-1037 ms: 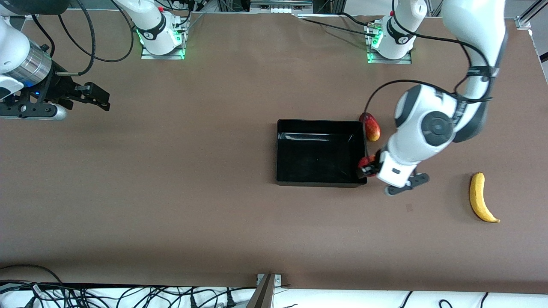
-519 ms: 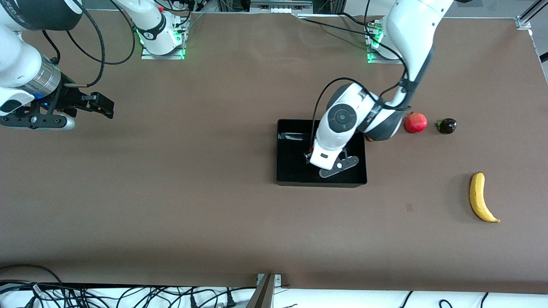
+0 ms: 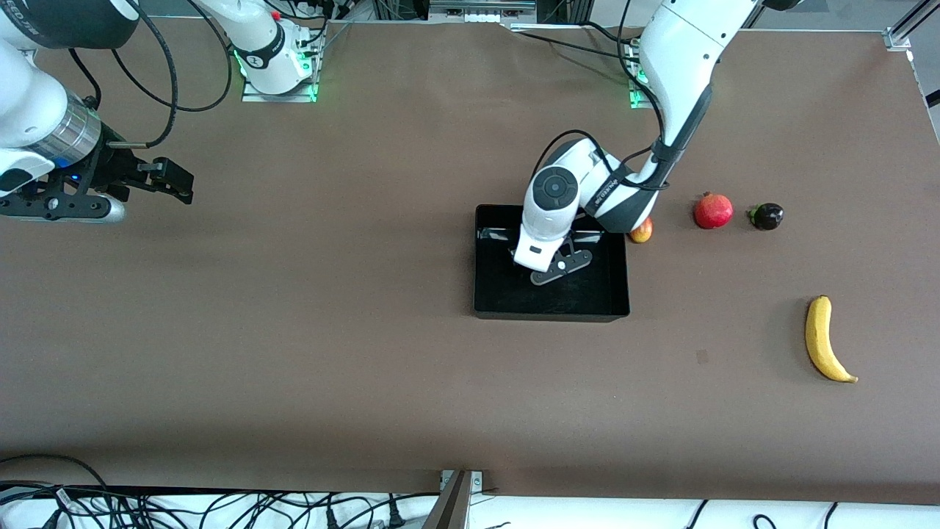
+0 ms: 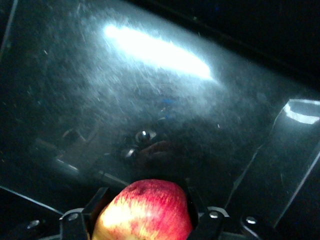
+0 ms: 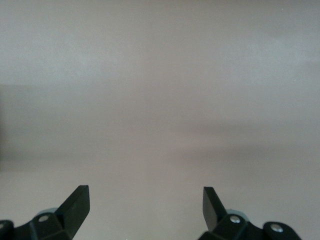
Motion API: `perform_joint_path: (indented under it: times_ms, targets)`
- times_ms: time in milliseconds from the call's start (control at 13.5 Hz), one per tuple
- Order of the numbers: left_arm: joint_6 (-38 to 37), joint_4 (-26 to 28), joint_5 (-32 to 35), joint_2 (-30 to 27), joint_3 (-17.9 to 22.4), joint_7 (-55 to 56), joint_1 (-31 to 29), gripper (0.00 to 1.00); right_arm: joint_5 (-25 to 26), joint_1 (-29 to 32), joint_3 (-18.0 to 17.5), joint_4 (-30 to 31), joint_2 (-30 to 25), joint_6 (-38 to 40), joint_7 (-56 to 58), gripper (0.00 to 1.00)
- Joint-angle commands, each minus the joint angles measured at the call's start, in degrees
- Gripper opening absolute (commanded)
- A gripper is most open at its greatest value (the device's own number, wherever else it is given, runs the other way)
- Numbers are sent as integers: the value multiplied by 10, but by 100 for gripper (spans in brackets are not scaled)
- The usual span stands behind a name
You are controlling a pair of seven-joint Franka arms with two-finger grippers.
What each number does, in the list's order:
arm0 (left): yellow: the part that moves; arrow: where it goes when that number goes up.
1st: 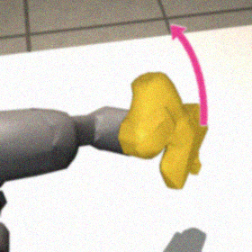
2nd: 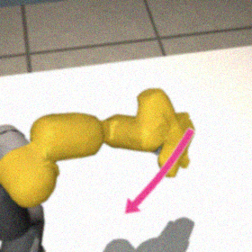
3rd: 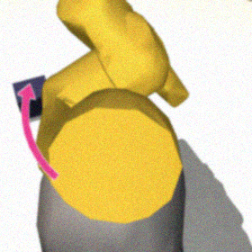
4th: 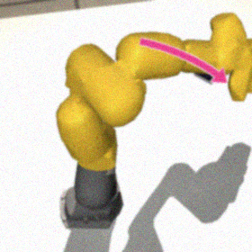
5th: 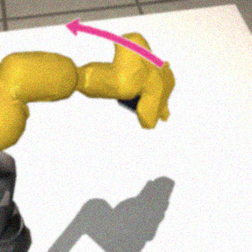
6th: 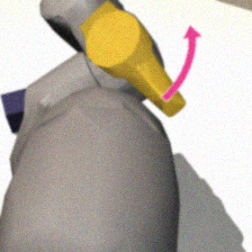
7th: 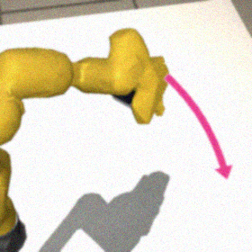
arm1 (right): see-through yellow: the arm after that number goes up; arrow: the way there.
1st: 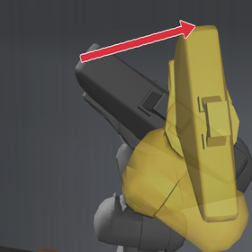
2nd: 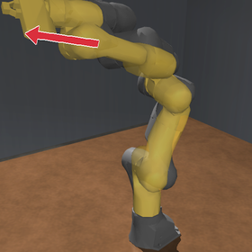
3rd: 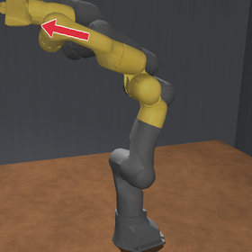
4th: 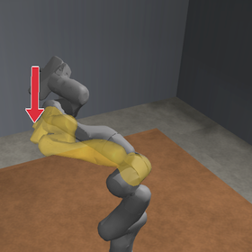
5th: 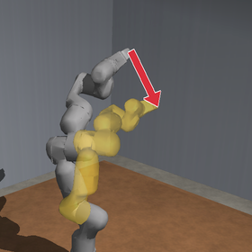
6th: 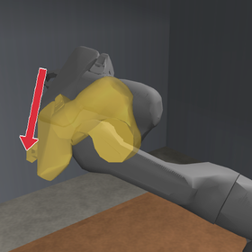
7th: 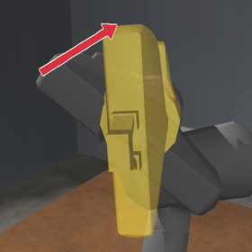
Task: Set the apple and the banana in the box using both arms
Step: 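Carry the red apple over the black box with the left gripper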
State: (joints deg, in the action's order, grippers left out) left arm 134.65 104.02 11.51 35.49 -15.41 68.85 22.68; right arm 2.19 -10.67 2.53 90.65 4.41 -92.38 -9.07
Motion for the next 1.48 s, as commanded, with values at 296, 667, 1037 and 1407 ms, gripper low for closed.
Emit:
perform_joint_path:
  times_ms: [296, 667, 1037, 1407]
  targets:
    - [18, 26, 24, -3, -23, 30, -1, 0, 5, 6, -5, -10, 3, 4, 4, 100]
    - [25, 24, 26, 27, -24, 19, -10, 96, 5, 7, -5, -10, 3, 1, 4, 100]
    - [-65, -12, 33, 12, -46, 5, -39, 100, 5, 9, -5, -10, 3, -14, 3, 100]
    - [-288, -158, 21, -11, -104, -37, -129, 100, 5, 5, -5, -10, 4, -24, -3, 100]
